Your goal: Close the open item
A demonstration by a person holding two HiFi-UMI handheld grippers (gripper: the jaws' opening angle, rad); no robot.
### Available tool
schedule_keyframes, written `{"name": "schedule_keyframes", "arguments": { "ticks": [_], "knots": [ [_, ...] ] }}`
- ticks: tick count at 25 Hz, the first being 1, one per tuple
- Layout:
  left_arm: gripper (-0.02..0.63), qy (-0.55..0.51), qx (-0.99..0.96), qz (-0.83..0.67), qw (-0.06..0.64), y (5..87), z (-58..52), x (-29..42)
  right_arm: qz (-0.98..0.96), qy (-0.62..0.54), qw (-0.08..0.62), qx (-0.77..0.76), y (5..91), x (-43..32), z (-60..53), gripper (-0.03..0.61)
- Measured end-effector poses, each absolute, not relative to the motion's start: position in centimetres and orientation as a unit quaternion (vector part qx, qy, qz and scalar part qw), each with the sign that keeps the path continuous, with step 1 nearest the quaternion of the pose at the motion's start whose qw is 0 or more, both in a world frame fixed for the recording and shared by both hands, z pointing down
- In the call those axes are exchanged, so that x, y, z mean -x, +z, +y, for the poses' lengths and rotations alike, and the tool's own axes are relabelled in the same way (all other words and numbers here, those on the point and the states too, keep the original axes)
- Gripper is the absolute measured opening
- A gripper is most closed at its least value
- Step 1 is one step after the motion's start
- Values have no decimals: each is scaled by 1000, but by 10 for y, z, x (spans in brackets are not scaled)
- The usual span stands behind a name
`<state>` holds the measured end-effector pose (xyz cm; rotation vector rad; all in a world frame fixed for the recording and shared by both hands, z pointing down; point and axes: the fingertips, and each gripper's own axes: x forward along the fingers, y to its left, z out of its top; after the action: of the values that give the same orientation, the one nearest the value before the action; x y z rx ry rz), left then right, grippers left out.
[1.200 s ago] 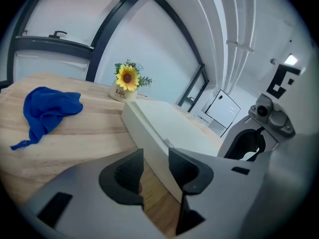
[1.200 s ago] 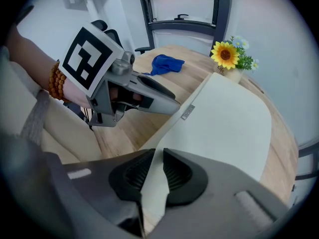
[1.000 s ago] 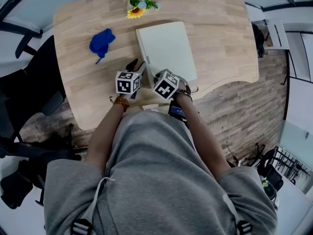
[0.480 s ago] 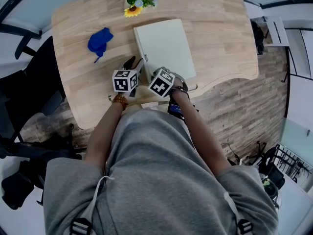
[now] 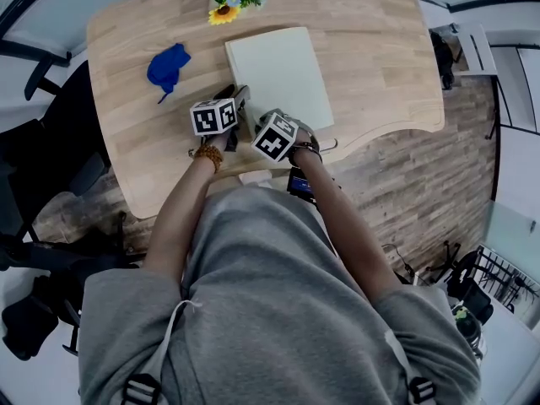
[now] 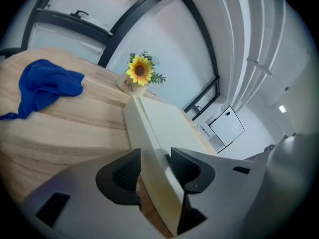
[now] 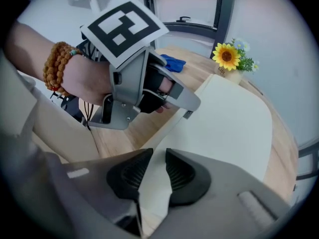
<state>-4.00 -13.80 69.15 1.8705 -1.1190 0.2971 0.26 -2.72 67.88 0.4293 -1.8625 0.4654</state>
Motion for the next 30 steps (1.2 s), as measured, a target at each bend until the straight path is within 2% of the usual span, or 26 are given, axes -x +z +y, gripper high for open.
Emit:
{"name": "schedule_keyframes", "arguments": {
  "ticks": [2,5,8,9,10,12,22,30],
  "knots": [
    [184,115,-752,-452,466,692,-138,42,-795,218,539,-174,674,-3,-27,102],
    [184,136,-757,-455,450,691,-137,41,-812,218,518,-157,665,-2,-26,118],
    [186,141,-759,-452,447,691,-137,40,-826,247,490,-129,651,-2,-16,205],
    [186,140,-758,-452,449,691,-138,40,-831,247,487,-109,647,-4,-10,209],
    [186,140,-757,-452,450,692,-138,39,-835,238,488,-85,643,-6,-3,201],
    [187,137,-756,-452,453,693,-138,39,-842,211,494,-44,636,-14,7,144],
    [189,141,-762,-448,447,691,-140,41,-836,213,478,-168,637,-54,-49,133],
    [189,150,-764,-454,433,691,-140,41,-836,208,471,-191,642,-61,-54,106]
  ]
}}
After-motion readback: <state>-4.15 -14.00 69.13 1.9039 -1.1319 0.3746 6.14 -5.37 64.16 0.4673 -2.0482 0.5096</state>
